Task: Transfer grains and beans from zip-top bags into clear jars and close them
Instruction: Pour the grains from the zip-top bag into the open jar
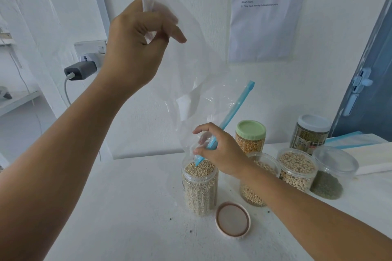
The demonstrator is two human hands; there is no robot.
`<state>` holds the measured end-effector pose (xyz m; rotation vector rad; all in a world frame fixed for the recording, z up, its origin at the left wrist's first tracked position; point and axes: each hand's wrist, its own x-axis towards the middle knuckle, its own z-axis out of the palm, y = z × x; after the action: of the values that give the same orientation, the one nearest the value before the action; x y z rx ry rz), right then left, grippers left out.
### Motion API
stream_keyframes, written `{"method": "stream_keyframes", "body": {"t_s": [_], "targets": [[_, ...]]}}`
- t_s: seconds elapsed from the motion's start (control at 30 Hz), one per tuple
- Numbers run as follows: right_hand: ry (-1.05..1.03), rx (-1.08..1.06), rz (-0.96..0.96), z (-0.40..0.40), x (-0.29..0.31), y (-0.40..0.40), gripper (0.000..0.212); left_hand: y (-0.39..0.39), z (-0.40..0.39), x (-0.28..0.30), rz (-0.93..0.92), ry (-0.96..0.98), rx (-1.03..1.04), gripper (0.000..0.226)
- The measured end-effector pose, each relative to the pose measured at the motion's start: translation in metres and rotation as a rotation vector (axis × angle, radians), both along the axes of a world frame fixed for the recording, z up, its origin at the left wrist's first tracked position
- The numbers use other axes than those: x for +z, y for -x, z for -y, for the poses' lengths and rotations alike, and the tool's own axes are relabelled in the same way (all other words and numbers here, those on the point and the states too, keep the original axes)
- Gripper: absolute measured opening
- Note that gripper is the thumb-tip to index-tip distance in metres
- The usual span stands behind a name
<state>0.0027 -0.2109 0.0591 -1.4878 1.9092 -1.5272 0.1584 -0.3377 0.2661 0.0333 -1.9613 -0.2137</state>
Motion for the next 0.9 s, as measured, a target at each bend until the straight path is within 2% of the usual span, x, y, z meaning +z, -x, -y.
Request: {"method": "stream_keyframes", "body": {"t_s": [0.17, 0.27, 0.33, 0.47, 0.73, 0.9], "targets": [[0.089, -0.033, -0.037, 0.000, 0.001, -0.003, 0.037, 0.000, -0.001, 0.001, -0.011, -0.005, -0.009, 0.029], [0.077, 0.067, -0.005, 0.002, -0.002, -0.003, 0.022, 0.001, -0.001, 0.001, -0.021, -0.008, -0.017, 0.028], [0.044, 0.097, -0.016, 0.001, -0.005, -0.002, 0.022, 0.001, 0.000, 0.001, -0.021, -0.002, -0.015, 0.028], [0.079, 0.023, -0.056, 0.000, -0.004, 0.005, 0.019, 0.001, 0.001, -0.001, -0.012, -0.010, -0.001, 0.029], [0.106, 0.011, 0.004, 0.004, -0.001, 0.005, 0.029, 0.002, -0.001, 0.002, -0.024, -0.010, -0.014, 0.029], [0.049, 0.094, 0.027, 0.003, 0.001, -0.005, 0.045, 0.002, -0.002, 0.004, -0.040, -0.009, -0.008, 0.028]]}}
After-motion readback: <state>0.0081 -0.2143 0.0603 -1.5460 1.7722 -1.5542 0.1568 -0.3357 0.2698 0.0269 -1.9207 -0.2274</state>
